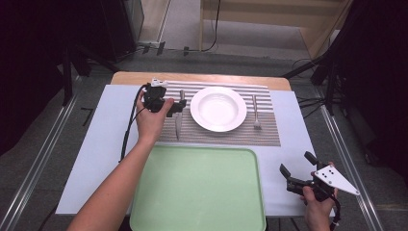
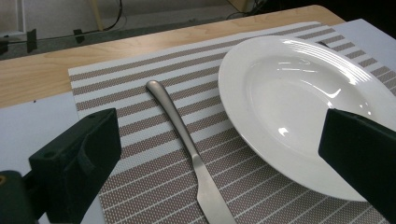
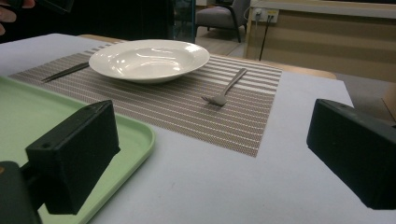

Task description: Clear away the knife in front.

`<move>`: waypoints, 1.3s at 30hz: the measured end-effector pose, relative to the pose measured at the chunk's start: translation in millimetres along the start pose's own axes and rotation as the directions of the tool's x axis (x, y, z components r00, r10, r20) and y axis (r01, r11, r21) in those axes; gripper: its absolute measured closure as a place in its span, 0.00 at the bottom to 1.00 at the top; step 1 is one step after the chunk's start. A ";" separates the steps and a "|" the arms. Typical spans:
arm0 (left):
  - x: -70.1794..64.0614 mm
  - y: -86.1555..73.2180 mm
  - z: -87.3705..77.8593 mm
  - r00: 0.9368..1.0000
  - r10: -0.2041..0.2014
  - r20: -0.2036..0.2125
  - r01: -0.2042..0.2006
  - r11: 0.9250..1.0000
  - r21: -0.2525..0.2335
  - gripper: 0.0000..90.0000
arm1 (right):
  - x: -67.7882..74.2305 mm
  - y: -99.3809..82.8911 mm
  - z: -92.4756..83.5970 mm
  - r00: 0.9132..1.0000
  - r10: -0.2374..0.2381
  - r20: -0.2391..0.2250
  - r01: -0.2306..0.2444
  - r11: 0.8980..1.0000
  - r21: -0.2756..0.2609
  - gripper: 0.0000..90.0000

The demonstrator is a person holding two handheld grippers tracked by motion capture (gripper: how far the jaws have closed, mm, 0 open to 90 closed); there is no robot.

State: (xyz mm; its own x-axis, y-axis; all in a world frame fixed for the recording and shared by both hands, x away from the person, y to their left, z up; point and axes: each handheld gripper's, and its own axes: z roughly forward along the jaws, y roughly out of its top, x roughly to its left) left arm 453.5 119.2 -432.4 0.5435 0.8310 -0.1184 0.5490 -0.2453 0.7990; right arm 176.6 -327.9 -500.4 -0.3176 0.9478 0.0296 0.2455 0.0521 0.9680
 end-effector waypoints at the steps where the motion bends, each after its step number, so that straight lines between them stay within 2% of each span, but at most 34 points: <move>1: 0.3 1.3 1.8 1.000 -0.007 -0.002 0.007 1.000 0.013 0.00 | 0.1 0.0 0.1 1.000 0.001 0.000 -0.001 1.000 0.001 0.01; 4: 1.4 4.0 8.4 1.000 -0.012 -0.012 0.012 0.999 0.033 0.00 | -0.2 -0.1 0.5 1.000 -0.009 0.000 0.009 1.000 0.001 0.01; 7: 3.5 7.7 16.0 0.999 -0.025 -0.027 0.027 0.997 0.079 0.02 | -0.1 -0.1 0.7 1.000 -0.010 0.000 0.010 1.000 0.003 0.01; 10: 5.0 9.2 20.0 0.999 -0.035 -0.022 0.037 0.995 0.096 0.02 | -0.1 -0.1 0.7 1.000 -0.011 0.000 0.011 1.000 0.004 0.01; 12: 5.7 10.5 23.5 0.999 -0.040 -0.031 0.043 0.993 0.106 0.06 | 0.0 -0.2 0.6 1.000 -0.010 0.000 0.010 1.000 0.005 0.01; 15: 7.1 13.3 32.7 0.998 -0.056 -0.036 0.061 0.986 0.157 0.09 | -0.5 -0.1 0.7 1.000 -0.014 0.000 0.014 1.000 0.003 0.01; 16: 7.1 13.3 32.7 0.998 -0.056 -0.036 0.061 0.986 0.157 0.12 | -0.6 -0.1 0.7 1.000 -0.013 0.003 0.013 1.000 0.004 0.01; 19: 8.9 15.0 37.1 0.997 -0.071 -0.039 0.077 0.982 0.173 0.15 | -0.1 -0.2 0.6 1.000 -0.005 0.001 0.005 1.000 0.009 0.01; 22: 9.3 16.3 43.2 0.995 -0.089 -0.034 0.095 0.972 0.215 0.15 | -0.3 -0.2 0.5 1.000 -0.004 0.001 0.004 1.000 0.009 0.01; 23: 9.0 16.8 44.9 0.995 -0.088 -0.056 0.099 0.970 0.221 0.21 | -0.6 -0.4 0.6 1.000 -0.005 0.001 0.005 1.000 0.009 0.01; 25: 8.3 17.2 47.3 0.992 -0.103 -0.079 0.119 0.966 0.229 0.23 | -0.7 -0.4 0.8 1.000 -0.003 0.002 0.003 1.000 0.008 0.01; 32: 13.0 17.2 53.4 0.987 -0.137 -0.082 0.155 0.945 0.287 0.27 | -1.6 -0.4 1.4 1.000 -0.010 0.004 0.010 1.000 0.007 0.01; 33: 13.3 16.8 54.0 0.988 -0.138 -0.073 0.153 0.945 0.289 0.37 | -1.6 -0.4 1.3 1.000 -0.009 0.003 0.009 1.000 0.007 0.01; 34: 14.2 16.3 54.9 0.989 -0.135 -0.065 0.149 0.940 0.307 0.38 | -1.8 -0.4 1.4 1.000 -0.010 0.004 0.010 1.000 0.008 0.01; 36: 14.4 16.0 55.6 0.988 -0.136 -0.075 0.153 0.938 0.312 0.39 | -2.1 -0.4 1.5 1.000 -0.013 0.004 0.013 1.000 0.008 0.01; 37: 15.8 15.3 57.1 0.987 -0.137 -0.083 0.157 0.931 0.331 0.40 | -1.5 -0.5 1.4 1.000 -0.004 0.003 0.003 1.000 0.013 0.01; 38: 15.8 15.3 57.1 0.987 -0.137 -0.083 0.157 0.931 0.331 0.41 | -1.4 -0.5 1.5 1.000 -0.003 0.004 0.003 1.000 0.013 0.01; 39: 16.5 14.1 59.8 0.986 -0.139 -0.097 0.164 0.923 0.347 0.43 | -1.4 -0.4 1.5 1.000 -0.003 0.004 0.003 1.000 0.015 0.01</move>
State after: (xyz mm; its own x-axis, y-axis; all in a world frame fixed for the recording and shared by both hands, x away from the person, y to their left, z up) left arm 508.2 99.5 -458.4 0.3982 0.9014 -0.1703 0.8163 -0.2635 0.5140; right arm 178.3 -328.7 -501.2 -0.3151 0.9487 0.0256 0.2582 0.0597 0.9642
